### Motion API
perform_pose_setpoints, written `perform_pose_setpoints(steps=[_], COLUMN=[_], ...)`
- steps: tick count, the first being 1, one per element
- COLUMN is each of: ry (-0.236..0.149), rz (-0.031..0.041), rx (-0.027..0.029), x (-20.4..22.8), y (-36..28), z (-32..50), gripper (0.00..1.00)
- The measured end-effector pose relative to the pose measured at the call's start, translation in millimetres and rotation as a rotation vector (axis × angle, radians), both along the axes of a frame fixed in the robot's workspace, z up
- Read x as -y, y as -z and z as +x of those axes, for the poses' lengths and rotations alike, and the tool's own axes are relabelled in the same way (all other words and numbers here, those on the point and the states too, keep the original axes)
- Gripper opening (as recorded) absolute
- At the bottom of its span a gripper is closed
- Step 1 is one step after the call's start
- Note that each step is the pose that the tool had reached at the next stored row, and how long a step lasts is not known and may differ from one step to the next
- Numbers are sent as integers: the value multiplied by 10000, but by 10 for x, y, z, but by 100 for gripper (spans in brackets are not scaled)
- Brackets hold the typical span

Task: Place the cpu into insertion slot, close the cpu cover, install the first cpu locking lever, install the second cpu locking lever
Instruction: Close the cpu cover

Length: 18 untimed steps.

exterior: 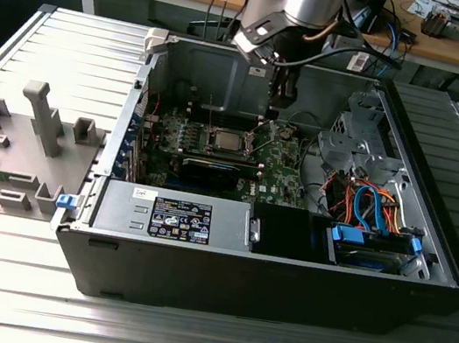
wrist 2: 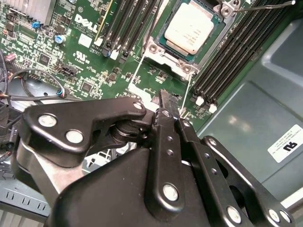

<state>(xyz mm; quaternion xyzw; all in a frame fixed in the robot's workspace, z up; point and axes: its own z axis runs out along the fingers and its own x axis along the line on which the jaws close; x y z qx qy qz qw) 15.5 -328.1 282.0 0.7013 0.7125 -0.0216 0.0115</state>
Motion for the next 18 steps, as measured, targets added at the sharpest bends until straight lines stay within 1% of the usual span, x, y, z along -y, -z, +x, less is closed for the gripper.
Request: perform_pose_setpoints(steps=[7,14,18], ry=[0,0,0], rz=[0,1,1], rx=[-1,0,0], x=[0,0,0], y=[4,7,9], z=[33,111,136], gripper=[11,11,11])
